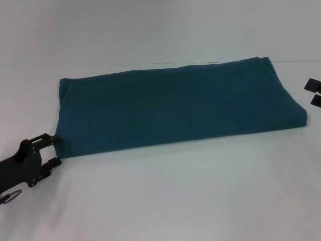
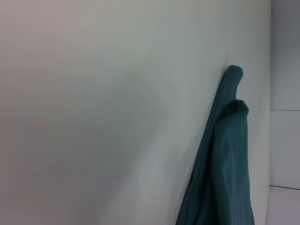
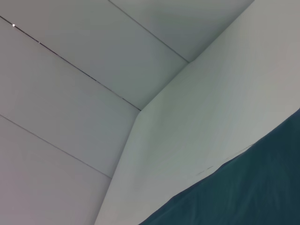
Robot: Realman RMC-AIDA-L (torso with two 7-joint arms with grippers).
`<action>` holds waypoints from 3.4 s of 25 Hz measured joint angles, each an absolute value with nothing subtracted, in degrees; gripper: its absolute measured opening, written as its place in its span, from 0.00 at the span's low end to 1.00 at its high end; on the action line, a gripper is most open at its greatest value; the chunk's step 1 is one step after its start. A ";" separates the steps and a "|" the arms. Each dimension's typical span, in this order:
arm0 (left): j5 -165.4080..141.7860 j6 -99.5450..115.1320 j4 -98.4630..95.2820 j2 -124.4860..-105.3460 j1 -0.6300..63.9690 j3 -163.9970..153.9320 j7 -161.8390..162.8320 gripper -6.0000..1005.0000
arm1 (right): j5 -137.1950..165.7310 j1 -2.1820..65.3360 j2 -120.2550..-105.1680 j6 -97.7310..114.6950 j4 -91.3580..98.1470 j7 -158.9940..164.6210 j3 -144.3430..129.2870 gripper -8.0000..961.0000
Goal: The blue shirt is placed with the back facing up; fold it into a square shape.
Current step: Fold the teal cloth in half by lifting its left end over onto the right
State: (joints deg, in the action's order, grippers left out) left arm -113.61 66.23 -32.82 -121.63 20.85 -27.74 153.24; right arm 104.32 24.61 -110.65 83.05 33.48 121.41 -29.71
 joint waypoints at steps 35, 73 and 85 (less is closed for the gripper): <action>-113.63 62.33 -30.52 -121.64 23.33 -28.13 152.86 0.64 | 104.33 24.34 -110.57 83.33 33.39 121.62 -29.11 0.97; -112.92 60.45 -28.23 -121.49 28.79 -30.54 148.27 0.12 | 104.35 23.46 -110.56 83.36 32.73 121.29 -28.74 0.97; -116.64 66.33 -35.40 -118.50 28.57 -30.92 136.09 0.06 | 104.73 23.38 -110.57 82.56 31.39 121.24 -28.16 0.97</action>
